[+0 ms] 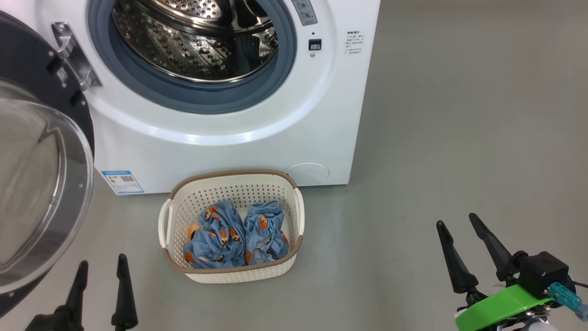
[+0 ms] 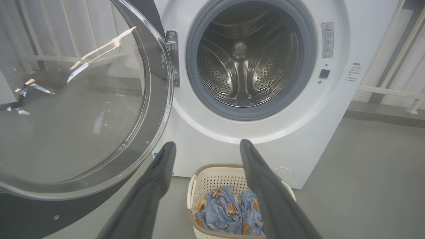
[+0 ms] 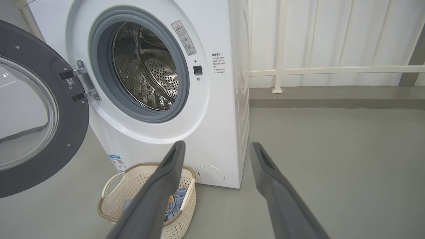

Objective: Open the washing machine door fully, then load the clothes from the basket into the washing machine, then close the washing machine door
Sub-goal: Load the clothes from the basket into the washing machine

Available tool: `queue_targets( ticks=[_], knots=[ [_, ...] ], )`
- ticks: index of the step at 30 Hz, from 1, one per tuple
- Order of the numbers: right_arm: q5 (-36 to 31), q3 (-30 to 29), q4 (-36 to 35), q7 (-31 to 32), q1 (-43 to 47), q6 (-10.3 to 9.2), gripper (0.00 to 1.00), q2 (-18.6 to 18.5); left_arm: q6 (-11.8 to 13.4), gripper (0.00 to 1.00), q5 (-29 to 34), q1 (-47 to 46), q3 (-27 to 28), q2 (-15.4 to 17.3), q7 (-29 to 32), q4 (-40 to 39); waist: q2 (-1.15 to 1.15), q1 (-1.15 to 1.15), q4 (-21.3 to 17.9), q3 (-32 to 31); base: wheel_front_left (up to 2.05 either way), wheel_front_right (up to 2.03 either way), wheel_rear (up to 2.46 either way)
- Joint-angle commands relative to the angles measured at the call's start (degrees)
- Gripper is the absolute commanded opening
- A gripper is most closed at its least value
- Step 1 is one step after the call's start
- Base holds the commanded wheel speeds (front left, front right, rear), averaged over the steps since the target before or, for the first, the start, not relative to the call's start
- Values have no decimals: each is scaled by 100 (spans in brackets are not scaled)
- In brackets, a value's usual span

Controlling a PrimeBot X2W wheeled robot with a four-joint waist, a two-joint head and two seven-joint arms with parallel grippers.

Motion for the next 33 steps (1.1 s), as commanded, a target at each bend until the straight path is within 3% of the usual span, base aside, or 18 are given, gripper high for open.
queue_targets(
  ticks=[1, 23, 33],
  knots=[
    [-50, 127, -113, -69, -89, 16, 100, -43, 11, 100, 31, -240, 191, 94, -32, -94, 0, 0, 6, 16, 0, 0, 0],
    [-31, 100, 19, -71, -183, 16, 100, -19, -154, 100, 192, -397, 257, 94, -32, 44, 0, 0, 74, 137, 0, -1, 0],
    [-23, 79, 13, -71, -207, 16, 100, -26, -183, 100, 213, -483, 365, 98, -32, 160, 0, 0, 145, 219, 82, -85, 3]
  ],
)
